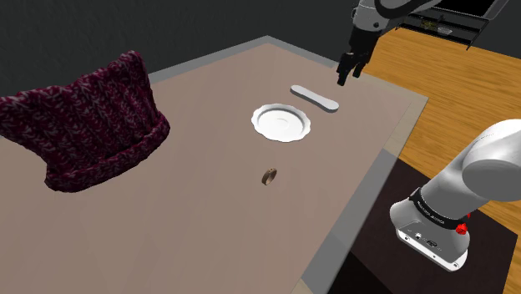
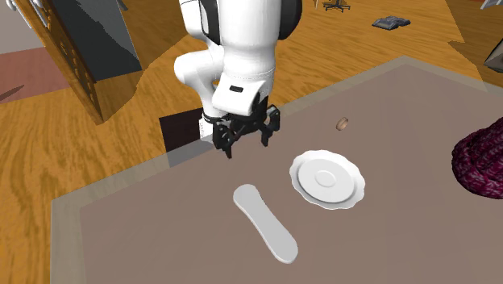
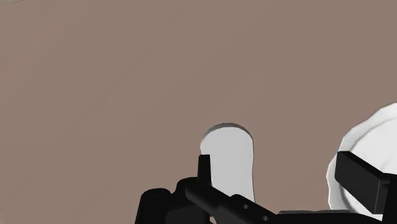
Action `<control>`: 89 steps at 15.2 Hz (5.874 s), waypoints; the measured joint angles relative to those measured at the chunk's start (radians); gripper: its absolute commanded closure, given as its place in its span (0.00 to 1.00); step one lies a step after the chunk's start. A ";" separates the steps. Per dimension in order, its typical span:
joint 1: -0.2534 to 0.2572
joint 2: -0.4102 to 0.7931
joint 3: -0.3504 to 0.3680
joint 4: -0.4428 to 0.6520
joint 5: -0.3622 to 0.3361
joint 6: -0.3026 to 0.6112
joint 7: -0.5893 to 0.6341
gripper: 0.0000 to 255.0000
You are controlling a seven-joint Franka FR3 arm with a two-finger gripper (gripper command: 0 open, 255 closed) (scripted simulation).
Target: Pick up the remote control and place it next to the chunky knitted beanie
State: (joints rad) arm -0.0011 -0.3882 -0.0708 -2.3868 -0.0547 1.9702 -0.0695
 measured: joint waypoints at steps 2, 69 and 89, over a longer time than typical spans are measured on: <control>0.006 0.074 -0.004 0.022 0.003 0.056 -0.018 0.00; 0.016 0.309 -0.019 0.405 0.025 -0.074 -0.125 1.00; 0.017 0.316 -0.017 0.685 0.027 -0.347 -0.130 1.00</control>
State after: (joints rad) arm 0.0163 -0.0724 -0.0877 -1.7020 -0.0278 1.6233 -0.1997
